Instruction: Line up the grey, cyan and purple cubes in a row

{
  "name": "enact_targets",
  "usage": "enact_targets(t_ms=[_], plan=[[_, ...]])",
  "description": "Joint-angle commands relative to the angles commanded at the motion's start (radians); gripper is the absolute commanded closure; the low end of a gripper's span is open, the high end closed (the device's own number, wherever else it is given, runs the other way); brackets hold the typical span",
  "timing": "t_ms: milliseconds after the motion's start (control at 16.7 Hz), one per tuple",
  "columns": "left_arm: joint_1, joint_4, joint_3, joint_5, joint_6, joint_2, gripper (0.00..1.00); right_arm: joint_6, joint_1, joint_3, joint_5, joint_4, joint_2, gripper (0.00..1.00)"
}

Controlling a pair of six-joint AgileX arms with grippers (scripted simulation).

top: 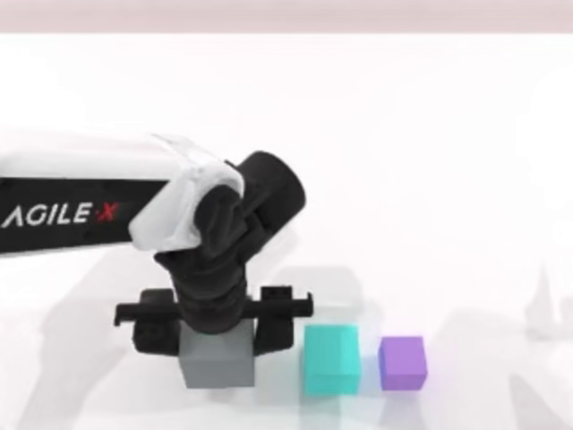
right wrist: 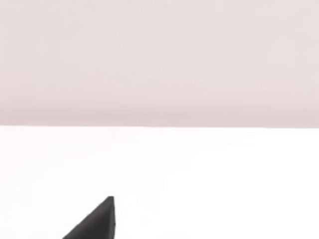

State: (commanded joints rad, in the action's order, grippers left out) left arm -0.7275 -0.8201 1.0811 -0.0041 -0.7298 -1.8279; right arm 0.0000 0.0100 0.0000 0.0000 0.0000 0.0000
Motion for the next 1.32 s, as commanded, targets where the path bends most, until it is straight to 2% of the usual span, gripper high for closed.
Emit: enact_targets(t_ms=[180,240,840,1320], plan=[[0.000,0.000,0.000,0.000,0.000,0.000,0.02,0.000,0.000,0.000,0.000,0.000,0.000,0.00],[0.000,0.000,0.000,0.000,0.000,0.000,0.00,0.000,0.000,0.000,0.000,0.000,0.000,0.00],[0.002,-0.017,0.015,-0.001,-0.002,0.006,0.00,0.000,0.000,0.000,0.000,0.000,0.000,0.00],[0.018,-0.272,0.175,0.000,-0.005,0.097,0.00,0.000,0.000,0.000,0.000,0.000,0.000,0.00]])
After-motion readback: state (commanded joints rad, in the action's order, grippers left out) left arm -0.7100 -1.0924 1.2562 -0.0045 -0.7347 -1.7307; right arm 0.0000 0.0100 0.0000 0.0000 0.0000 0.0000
